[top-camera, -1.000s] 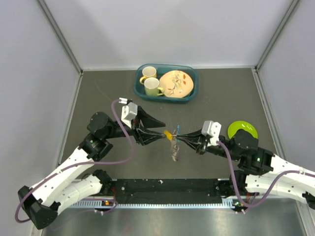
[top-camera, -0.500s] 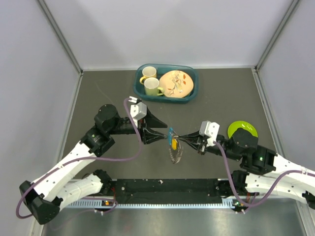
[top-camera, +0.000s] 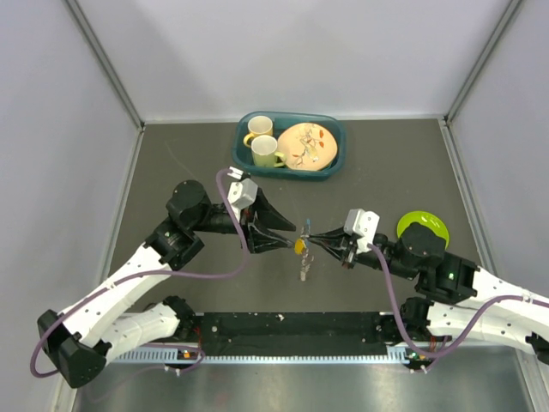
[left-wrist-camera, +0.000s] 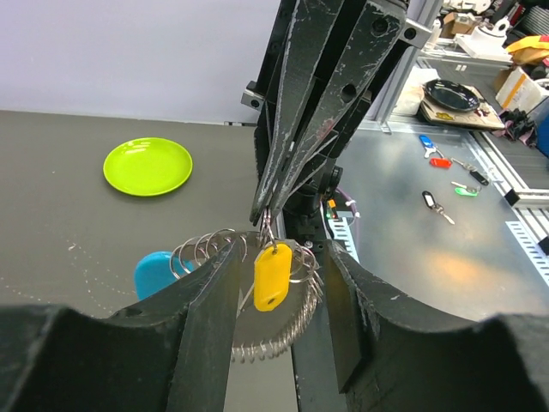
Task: Remove the keys from the keyring
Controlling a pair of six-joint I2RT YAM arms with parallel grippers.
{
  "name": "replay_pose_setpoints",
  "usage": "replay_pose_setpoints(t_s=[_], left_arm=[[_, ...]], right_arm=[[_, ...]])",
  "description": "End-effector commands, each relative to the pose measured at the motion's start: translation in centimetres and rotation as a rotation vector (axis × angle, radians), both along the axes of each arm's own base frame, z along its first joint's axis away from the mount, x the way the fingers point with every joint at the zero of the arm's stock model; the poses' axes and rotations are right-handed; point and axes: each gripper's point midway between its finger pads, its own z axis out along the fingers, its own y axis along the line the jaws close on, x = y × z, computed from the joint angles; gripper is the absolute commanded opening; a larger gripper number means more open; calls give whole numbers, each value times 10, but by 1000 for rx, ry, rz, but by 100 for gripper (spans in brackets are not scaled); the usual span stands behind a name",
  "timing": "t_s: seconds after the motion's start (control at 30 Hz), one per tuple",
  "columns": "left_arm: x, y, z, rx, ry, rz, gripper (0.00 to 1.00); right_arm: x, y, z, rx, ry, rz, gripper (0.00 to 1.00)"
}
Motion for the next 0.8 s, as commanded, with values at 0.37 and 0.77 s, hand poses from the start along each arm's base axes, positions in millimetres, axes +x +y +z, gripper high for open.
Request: replay_pose_setpoints(t_s=[0.37,0.77], left_arm=[[8,-10,-6,25,-22,27,42],[12,-11,-6,33,-34,46,24]], right_arm=[[3,2,41,129,-16,-16,0],[4,4,44,149,-18,-12,0]])
